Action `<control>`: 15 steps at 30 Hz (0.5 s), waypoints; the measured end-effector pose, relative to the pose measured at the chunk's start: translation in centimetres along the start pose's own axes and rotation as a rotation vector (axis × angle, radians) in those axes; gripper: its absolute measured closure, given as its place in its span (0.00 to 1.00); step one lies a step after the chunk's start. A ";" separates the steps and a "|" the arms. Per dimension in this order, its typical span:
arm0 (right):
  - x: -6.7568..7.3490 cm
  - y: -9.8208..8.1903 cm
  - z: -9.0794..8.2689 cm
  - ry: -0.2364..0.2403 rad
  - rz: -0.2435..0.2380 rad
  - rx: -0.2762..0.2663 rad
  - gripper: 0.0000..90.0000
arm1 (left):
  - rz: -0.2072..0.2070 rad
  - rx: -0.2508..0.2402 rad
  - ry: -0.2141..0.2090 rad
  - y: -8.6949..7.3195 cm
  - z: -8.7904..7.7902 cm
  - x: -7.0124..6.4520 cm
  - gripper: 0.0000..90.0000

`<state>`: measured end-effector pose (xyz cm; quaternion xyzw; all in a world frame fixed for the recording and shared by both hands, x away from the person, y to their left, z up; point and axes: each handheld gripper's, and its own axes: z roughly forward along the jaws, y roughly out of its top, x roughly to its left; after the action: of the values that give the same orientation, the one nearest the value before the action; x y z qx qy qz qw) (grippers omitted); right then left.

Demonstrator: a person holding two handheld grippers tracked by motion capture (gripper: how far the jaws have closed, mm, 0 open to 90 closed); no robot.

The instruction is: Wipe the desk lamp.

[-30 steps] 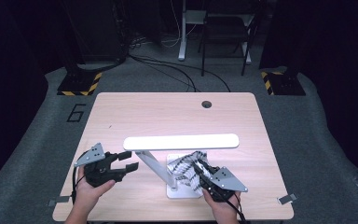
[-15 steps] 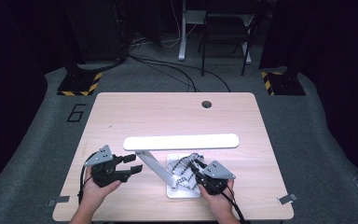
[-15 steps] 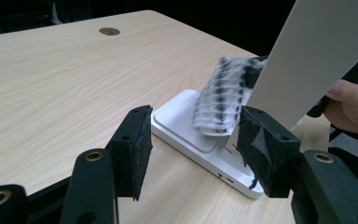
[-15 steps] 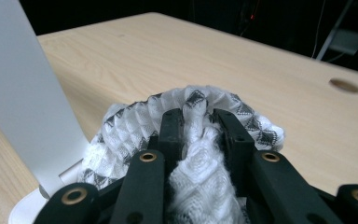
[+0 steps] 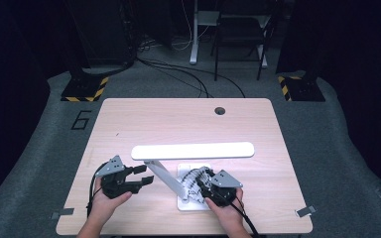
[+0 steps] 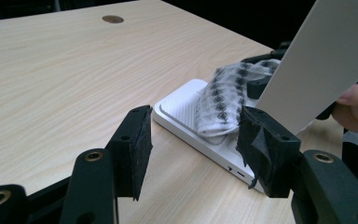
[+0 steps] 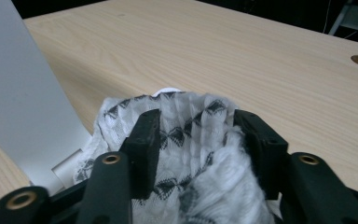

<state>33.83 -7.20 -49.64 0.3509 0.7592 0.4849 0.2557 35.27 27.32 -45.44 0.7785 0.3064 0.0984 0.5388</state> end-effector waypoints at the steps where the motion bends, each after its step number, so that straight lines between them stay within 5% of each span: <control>1: 0.0 0.1 -0.3 0.001 0.003 -0.007 0.54 | -0.007 0.002 -0.004 0.0 0.1 0.0 0.50; 8: -0.7 0.5 -2.0 -0.018 -0.002 -0.025 0.50 | 0.000 0.006 0.000 -0.1 0.7 0.0 0.49; 15: -1.0 -0.5 -3.0 0.001 0.002 0.041 0.48 | 0.003 0.011 0.006 -0.1 0.8 0.0 0.49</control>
<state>32.10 -9.74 -48.82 0.3564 0.7687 0.4700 0.2475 35.60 26.74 -45.81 0.7818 0.3074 0.0999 0.5332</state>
